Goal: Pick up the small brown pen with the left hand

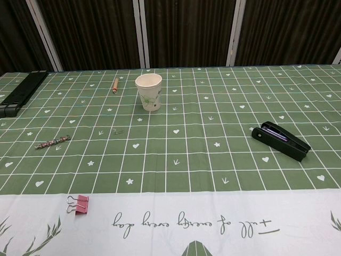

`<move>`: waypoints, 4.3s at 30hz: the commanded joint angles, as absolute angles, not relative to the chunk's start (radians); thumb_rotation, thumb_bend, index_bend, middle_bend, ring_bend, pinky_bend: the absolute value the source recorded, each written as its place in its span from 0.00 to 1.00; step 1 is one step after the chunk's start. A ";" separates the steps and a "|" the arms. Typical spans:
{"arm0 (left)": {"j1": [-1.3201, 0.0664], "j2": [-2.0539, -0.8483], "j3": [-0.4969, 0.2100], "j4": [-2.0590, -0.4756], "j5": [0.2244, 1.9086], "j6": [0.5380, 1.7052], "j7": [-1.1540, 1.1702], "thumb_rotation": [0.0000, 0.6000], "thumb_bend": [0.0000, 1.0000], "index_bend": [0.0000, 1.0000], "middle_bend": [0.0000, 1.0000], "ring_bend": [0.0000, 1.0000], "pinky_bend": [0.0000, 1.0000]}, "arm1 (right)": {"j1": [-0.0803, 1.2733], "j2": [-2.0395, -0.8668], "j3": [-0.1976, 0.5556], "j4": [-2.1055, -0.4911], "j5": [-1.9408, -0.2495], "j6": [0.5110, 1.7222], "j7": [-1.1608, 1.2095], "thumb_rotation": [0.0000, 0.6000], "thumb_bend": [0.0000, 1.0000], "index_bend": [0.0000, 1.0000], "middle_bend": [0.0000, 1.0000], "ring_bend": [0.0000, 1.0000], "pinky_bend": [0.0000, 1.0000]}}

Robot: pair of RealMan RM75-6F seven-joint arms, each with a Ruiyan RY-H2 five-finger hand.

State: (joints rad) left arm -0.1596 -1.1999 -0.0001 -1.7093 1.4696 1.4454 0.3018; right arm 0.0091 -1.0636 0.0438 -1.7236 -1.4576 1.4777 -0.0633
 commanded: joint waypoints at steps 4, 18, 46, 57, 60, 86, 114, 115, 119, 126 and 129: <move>-0.228 -1.280 -0.094 -1.684 1.304 1.354 0.429 1.00 0.27 0.34 0.00 0.00 0.00 | 0.009 -1.062 0.042 -1.728 -1.456 1.475 -0.066 1.00 0.02 0.06 0.00 0.00 0.00; -0.380 -1.443 -0.240 -1.638 0.902 1.252 0.694 1.00 0.30 0.45 0.00 0.00 0.00 | 0.011 -1.059 0.043 -1.731 -1.448 1.469 -0.063 1.00 0.02 0.06 0.00 0.00 0.00; -0.556 -1.667 -0.322 -1.440 0.570 1.333 0.914 1.00 0.30 0.49 0.00 0.00 0.00 | 0.010 -1.055 0.044 -1.732 -1.448 1.471 -0.050 1.00 0.02 0.06 0.00 0.00 0.00; -0.588 -1.716 -0.303 -1.389 0.544 1.320 0.937 1.00 0.30 0.48 0.00 0.00 0.00 | 0.008 -1.052 0.046 -1.733 -1.440 1.470 -0.036 1.00 0.02 0.06 0.00 0.00 0.00; -0.595 -1.725 -0.301 -1.374 0.545 1.322 0.942 1.00 0.30 0.48 0.00 0.00 0.00 | 0.008 -1.052 0.046 -1.732 -1.442 1.470 -0.034 1.00 0.02 0.06 0.00 0.00 0.00; -0.637 -1.809 -0.291 -1.277 0.519 1.295 0.970 1.00 0.30 0.49 0.00 0.00 0.00 | 0.007 -1.050 0.046 -1.735 -1.442 1.472 -0.025 1.00 0.02 0.06 0.00 0.00 0.00; -0.652 -1.749 -0.256 -1.313 0.649 1.308 0.975 1.00 0.41 0.56 0.00 0.00 0.00 | 0.006 -1.050 0.049 -1.736 -1.435 1.472 -0.029 1.00 0.02 0.06 0.00 0.00 0.00; -0.662 -1.723 -0.242 -1.331 0.694 1.320 0.988 1.00 0.41 0.56 0.00 0.00 0.00 | 0.006 -1.050 0.049 -1.735 -1.434 1.472 -0.030 1.00 0.02 0.06 0.00 0.00 0.00; -0.673 -1.633 -0.218 -1.417 0.788 1.332 1.003 1.00 0.41 0.58 0.00 0.00 0.00 | 0.005 -1.051 0.050 -1.735 -1.435 1.476 -0.033 1.00 0.02 0.06 0.00 0.00 0.00; -0.693 -1.550 -0.182 -1.468 0.900 1.328 1.022 1.00 0.41 0.59 0.00 0.00 0.00 | 0.005 -1.052 0.051 -1.737 -1.433 1.476 -0.038 1.00 0.02 0.06 0.00 0.00 0.00; -0.696 -1.539 -0.176 -1.487 0.918 1.321 1.019 1.00 0.41 0.59 0.00 0.00 0.00 | 0.005 -1.052 0.052 -1.736 -1.430 1.476 -0.038 1.00 0.02 0.06 0.00 0.00 0.00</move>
